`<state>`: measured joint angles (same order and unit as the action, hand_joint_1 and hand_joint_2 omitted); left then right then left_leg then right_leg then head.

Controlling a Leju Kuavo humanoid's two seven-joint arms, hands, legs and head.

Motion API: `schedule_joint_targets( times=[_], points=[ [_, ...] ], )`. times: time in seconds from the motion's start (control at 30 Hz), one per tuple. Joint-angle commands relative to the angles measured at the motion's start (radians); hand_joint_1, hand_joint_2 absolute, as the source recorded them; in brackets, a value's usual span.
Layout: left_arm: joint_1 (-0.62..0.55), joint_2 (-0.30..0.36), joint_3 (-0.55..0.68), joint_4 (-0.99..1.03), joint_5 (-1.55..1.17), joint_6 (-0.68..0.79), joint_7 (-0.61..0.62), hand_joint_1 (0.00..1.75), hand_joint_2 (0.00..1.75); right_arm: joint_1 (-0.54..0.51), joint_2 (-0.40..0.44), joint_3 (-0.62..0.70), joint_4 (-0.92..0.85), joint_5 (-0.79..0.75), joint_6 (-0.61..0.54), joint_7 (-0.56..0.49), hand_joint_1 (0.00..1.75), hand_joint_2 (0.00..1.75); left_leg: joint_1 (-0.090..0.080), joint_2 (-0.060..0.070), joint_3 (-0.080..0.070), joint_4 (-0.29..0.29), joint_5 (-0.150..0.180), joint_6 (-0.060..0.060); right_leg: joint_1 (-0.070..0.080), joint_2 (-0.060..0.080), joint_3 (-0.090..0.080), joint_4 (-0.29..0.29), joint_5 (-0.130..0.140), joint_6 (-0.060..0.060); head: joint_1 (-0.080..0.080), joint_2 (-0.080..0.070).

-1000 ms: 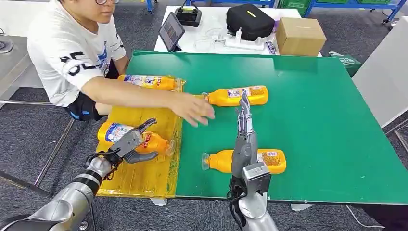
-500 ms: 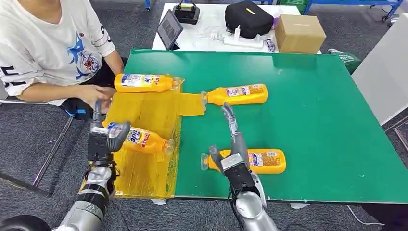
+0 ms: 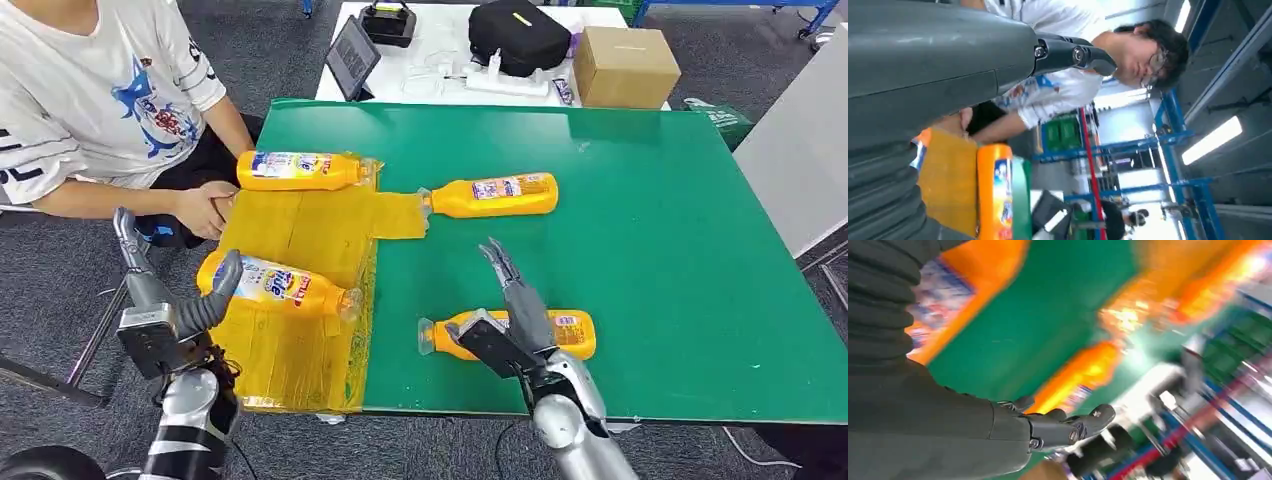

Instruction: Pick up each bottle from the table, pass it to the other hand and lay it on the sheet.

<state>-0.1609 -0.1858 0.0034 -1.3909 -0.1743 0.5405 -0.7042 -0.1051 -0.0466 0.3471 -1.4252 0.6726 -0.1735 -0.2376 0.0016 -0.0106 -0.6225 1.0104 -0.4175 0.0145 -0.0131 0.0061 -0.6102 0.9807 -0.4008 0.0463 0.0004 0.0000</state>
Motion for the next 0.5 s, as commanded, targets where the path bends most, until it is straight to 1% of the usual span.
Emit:
schedule_joint_targets(
  times=[0.03, 0.07, 0.13, 0.17, 0.2, 0.23, 0.27, 0.33, 0.4, 0.43, 0.5],
  points=[
    [0.059, -0.052, -0.002, 0.03, -0.002, -0.054, 0.006, 0.0, 1.75, -0.003, -0.188, -0.024, 0.021, 0.007, 0.117, 0.058, 0.0, 1.75, 0.001, -0.002, 0.005, 0.0, -0.002, 0.0, 0.001, -0.003, 0.007, -0.002, -0.002, -0.001, 0.0, 0.0],
    [0.056, -0.051, -0.001, 0.029, -0.001, -0.054, 0.007, 0.0, 1.75, -0.005, -0.183, -0.022, 0.021, 0.007, 0.116, 0.059, 0.0, 1.75, 0.001, -0.001, 0.006, 0.001, -0.003, 0.0, 0.002, -0.002, 0.008, -0.002, -0.003, -0.001, 0.0, 0.0],
    [0.054, -0.051, 0.002, 0.028, -0.001, -0.054, 0.008, 0.0, 1.75, -0.006, -0.179, -0.02, 0.024, 0.007, 0.116, 0.059, 0.0, 1.75, 0.0, 0.001, 0.001, 0.0, -0.001, 0.0, 0.0, 0.0, 0.002, -0.001, 0.0, -0.001, 0.001, 0.0],
    [0.052, -0.049, -0.004, 0.037, -0.015, -0.073, 0.018, 0.0, 1.75, -0.027, -0.217, 0.015, 0.038, 0.019, 0.161, 0.09, 0.0, 1.75, 0.001, 0.002, 0.004, 0.001, -0.003, 0.0, 0.001, 0.0, 0.006, -0.001, -0.002, -0.001, 0.0, 0.0],
    [0.05, -0.056, -0.001, 0.048, -0.016, -0.079, 0.018, 0.0, 1.75, -0.04, -0.223, 0.013, 0.054, 0.002, 0.167, 0.091, 0.0, 1.75, 0.001, 0.002, 0.004, 0.0, -0.002, -0.001, 0.001, 0.0, 0.005, -0.001, -0.002, -0.002, 0.0, 0.0],
    [0.045, -0.058, -0.003, 0.064, -0.019, -0.084, 0.019, 0.0, 1.75, -0.063, -0.242, 0.031, 0.08, -0.001, 0.196, 0.098, 0.0, 1.75, 0.0, 0.001, 0.002, 0.0, -0.001, 0.0, 0.0, 0.0, 0.002, 0.0, -0.001, -0.001, 0.0, 0.0],
    [0.039, -0.062, -0.003, 0.081, -0.017, -0.085, 0.019, 0.0, 1.75, -0.086, -0.252, 0.04, 0.107, -0.019, 0.221, 0.096, 0.0, 1.75, 0.001, 0.002, 0.005, 0.0, -0.003, -0.001, 0.001, -0.001, 0.006, -0.001, -0.002, -0.002, 0.0, 0.0],
    [0.02, -0.064, -0.01, 0.12, -0.015, -0.092, 0.019, 0.0, 1.75, -0.137, -0.28, 0.077, 0.17, -0.047, 0.281, 0.092, 0.0, 1.75, 0.0, 0.002, 0.002, 0.0, -0.001, 0.0, 0.001, 0.0, 0.002, -0.001, 0.0, -0.001, 0.0, 0.0],
    [0.0, -0.065, -0.024, 0.153, -0.011, -0.107, 0.019, 0.0, 1.75, -0.187, -0.288, 0.109, 0.242, -0.082, 0.318, 0.077, 0.0, 1.75, 0.001, 0.003, 0.005, 0.0, -0.002, 0.0, 0.001, 0.0, 0.006, -0.001, -0.001, -0.001, 0.0, 0.0],
    [-0.007, -0.066, -0.029, 0.162, -0.01, -0.109, 0.02, 0.0, 1.75, -0.205, -0.291, 0.118, 0.267, -0.082, 0.321, 0.077, 0.0, 1.75, 0.0, 0.003, 0.003, 0.0, -0.001, 0.0, 0.001, 0.002, 0.003, -0.001, 0.0, 0.0, 0.0, 0.0],
    [-0.018, -0.067, -0.041, 0.18, -0.009, -0.115, 0.02, 0.0, 1.75, -0.244, -0.298, 0.143, 0.313, -0.086, 0.341, 0.077, 0.0, 1.75, 0.001, 0.005, 0.005, 0.0, -0.002, 0.0, 0.001, 0.002, 0.005, -0.002, 0.001, -0.001, 0.0, 0.0]
  ],
)
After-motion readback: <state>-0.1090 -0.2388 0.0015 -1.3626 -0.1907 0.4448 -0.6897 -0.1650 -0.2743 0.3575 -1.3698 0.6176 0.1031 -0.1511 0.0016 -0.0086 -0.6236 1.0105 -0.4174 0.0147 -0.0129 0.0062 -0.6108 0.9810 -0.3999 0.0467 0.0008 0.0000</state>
